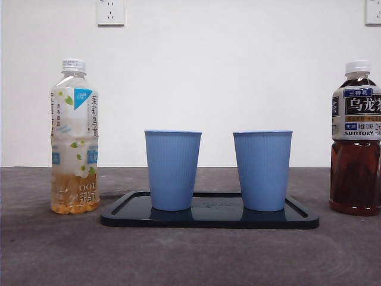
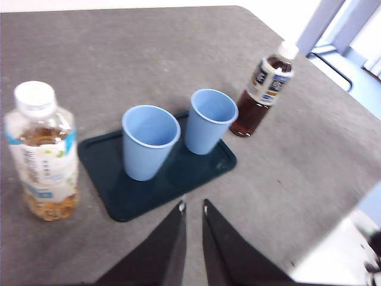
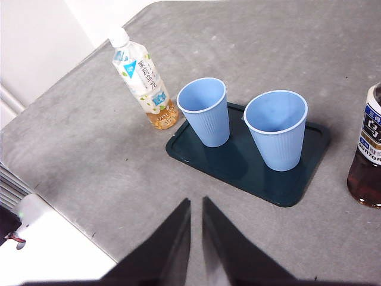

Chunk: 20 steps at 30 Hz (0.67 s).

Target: Pour the drink into the cup

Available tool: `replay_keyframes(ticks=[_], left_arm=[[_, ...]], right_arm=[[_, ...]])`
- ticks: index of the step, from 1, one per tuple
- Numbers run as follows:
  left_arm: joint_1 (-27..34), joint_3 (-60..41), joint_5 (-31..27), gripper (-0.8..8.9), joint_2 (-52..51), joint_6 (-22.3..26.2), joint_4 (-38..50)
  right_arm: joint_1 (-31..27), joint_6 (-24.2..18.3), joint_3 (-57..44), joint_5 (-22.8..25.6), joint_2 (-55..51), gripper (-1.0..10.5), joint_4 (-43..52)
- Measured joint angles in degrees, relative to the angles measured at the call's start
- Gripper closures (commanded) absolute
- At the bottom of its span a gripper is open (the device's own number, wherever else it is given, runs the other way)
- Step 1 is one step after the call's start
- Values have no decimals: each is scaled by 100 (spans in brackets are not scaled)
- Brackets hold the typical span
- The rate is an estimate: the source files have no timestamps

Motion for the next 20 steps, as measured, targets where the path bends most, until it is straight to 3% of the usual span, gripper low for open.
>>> replay_keyframes(ticks=[4,11,20], left_arm=[[518,-444,2,773,-273,22,662],[2151,-2750,-4,773,-1681,588,2378],[3178,-5080,-17,773,-3080,896,2868]], right_arm=[[0,0,0,-2,0,918,0],[0,0,0,0,0,918,0],[0,0,0,0,0,918,0]])
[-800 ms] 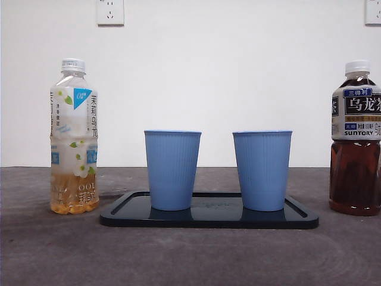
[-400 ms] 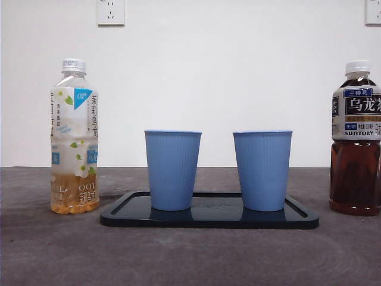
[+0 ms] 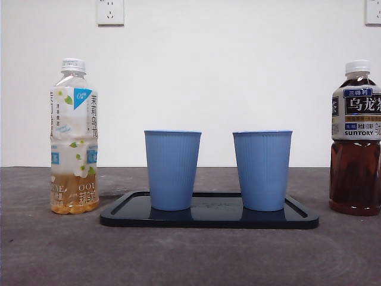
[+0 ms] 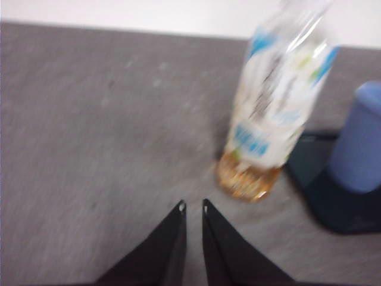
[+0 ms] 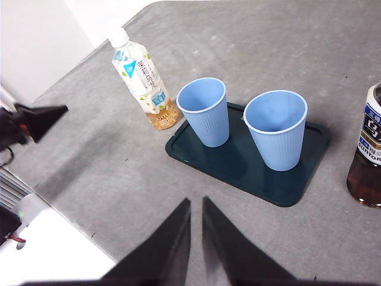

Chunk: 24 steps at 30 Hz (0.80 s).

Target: Pour the drink into the cup

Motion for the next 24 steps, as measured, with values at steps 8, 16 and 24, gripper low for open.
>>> replay_keyframes(ticks=[8,16,24], left_arm=[[177,-678,-234,773,-289,2,1005],[197,-713,-1051,776,-365,-15,1027],[197,-713,-1049,776,-365,-125,1029]], right_arm=[[0,0,0,0,0,918,0],[0,0,0,0,0,918,2],[0,0,0,0,0,918,2]])
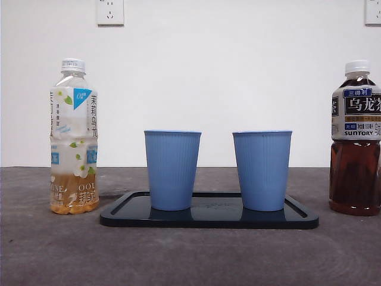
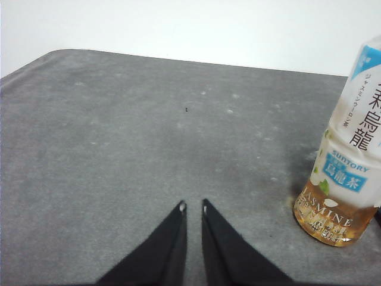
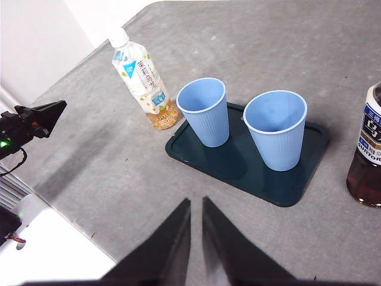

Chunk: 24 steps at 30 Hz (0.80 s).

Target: Pour the drink into the cup

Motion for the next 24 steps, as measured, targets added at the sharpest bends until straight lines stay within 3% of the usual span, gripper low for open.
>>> replay_keyframes(ticks=[19,24], left_arm=[[0,0,0,776,0,-7,0],[0,0,0,776,0,-7,-2]], right_arm=[[-61,0,0,-11,0,921,7],[-625,-461,-284,332,-92,921,586]])
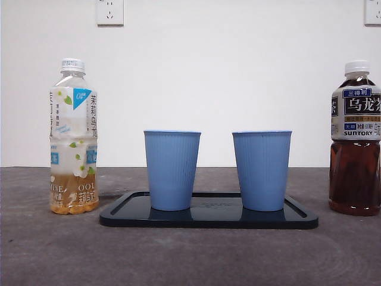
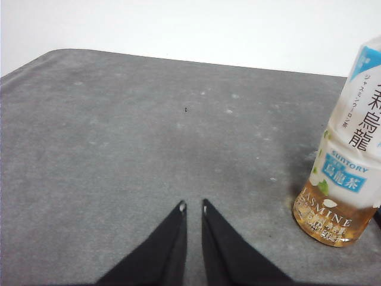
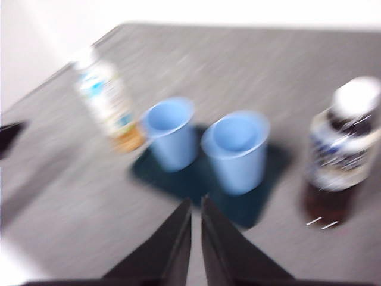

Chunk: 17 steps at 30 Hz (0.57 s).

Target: Pour the drink into the cup

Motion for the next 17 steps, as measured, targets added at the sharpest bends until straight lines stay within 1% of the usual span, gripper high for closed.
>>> replay_keyframes(ticks=[2,4,7,9,12,17], left_arm=[[0,0,0,776,0,0,2],[0,0,0,776,0,0,2],[0,0,0,776,0,0,2],[0,0,0,776,0,0,2],[0,0,0,776,0,0,2],[0,0,0,776,0,0,2]], right_arm=[[-295,-297,-433,177,-188,921,468],[-584,-603,-1056,358,-448,922,1152],[-925,-942,-2002,555,-892,923,2214],[-1115,-1043,-2586,713,-1207,923,2695],[-1355,-1123,-3309,846,-1552,924,3075],[-1611,-1163,-4192,1036,-1888,929,3185]])
